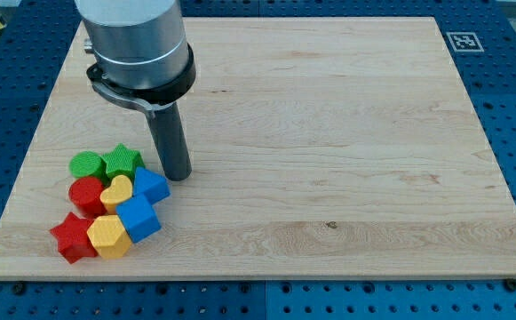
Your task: Move your hand to the center left
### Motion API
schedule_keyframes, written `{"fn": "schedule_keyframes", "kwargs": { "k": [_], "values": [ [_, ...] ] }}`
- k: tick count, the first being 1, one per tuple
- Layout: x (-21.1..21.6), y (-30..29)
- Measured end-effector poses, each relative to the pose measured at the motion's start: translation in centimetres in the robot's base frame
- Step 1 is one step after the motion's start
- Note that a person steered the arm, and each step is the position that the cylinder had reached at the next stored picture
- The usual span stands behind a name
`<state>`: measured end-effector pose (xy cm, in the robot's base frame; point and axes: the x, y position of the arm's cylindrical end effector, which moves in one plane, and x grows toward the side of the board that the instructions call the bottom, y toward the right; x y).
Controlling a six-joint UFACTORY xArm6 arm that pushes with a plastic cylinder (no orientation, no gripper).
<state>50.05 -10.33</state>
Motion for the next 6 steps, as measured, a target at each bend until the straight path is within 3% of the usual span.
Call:
{"fn": "schedule_keyframes", "kwargs": {
  "k": [2,3,4,5,6],
  "values": [
    [-9.0,-3.5],
    [-10.8,-10.0],
    [-9.9,-19.3],
    [-8.9,-20.1],
    [-1.3,-20.1]
  ]
}}
